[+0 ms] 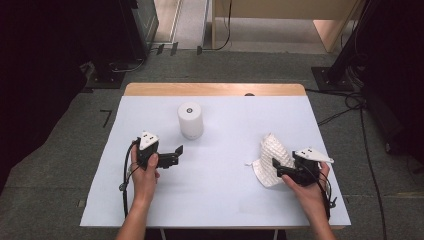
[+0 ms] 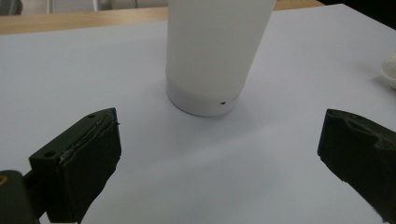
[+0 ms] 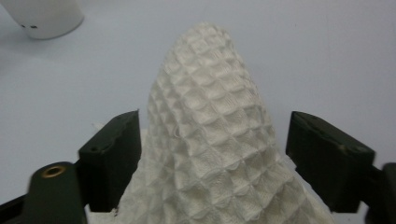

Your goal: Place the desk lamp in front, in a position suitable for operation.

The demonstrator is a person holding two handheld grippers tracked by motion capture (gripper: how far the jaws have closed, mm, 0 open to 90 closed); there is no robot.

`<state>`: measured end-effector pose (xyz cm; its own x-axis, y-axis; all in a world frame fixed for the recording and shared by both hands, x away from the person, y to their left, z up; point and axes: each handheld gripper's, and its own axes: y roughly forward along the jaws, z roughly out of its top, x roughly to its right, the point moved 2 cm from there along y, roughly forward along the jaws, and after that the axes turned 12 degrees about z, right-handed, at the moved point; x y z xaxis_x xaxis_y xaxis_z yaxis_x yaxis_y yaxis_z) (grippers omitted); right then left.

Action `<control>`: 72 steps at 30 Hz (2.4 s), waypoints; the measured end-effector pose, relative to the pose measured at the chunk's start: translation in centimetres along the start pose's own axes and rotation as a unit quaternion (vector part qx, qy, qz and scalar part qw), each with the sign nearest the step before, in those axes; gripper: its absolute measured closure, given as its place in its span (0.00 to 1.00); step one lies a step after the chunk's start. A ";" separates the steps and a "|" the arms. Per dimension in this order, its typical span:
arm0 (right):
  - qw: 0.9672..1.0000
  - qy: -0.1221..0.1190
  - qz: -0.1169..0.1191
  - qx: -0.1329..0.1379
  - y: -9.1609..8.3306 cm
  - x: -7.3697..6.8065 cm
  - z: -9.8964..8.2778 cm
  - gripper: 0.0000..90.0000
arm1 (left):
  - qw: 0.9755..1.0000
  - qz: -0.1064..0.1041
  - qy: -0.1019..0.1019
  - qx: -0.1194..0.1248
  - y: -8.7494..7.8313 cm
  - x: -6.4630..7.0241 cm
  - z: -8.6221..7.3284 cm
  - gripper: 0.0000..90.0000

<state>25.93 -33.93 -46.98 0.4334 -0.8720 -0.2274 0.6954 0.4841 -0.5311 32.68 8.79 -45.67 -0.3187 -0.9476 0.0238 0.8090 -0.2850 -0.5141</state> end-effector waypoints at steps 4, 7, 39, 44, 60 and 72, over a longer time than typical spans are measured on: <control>1.000 0.002 0.004 0.007 -0.2 0.0 0.1 0.16 | 1.000 0.003 0.002 0.002 0.6 0.5 0.7 0.00; 1.000 -0.001 0.000 0.005 -0.1 0.0 0.1 0.16 | 1.000 0.006 -0.001 -0.002 1.7 0.8 1.2 0.00; 1.000 0.004 -0.010 0.002 0.3 -0.1 -0.2 0.16 | 0.994 0.109 -0.001 -0.015 11.4 4.4 4.0 0.05; 1.000 0.005 -0.011 -0.001 0.4 -0.1 -0.3 0.16 | 0.994 0.104 0.007 -0.013 11.6 4.4 4.1 0.09; 1.000 0.000 -0.013 -0.006 0.5 -0.4 -0.5 0.16 | 0.998 0.064 0.010 -0.012 6.6 4.5 3.1 0.09; 1.000 -0.019 -0.009 -0.006 0.3 -2.3 -0.1 0.16 | 0.998 0.034 0.043 -0.001 -0.3 4.6 -0.5 0.09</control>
<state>25.07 -31.82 -46.74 0.4433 -0.8768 -0.1862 0.6966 0.4677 -0.5440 30.70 4.62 -45.80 -0.3046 -0.9487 -0.0849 0.8294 -0.2204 -0.5133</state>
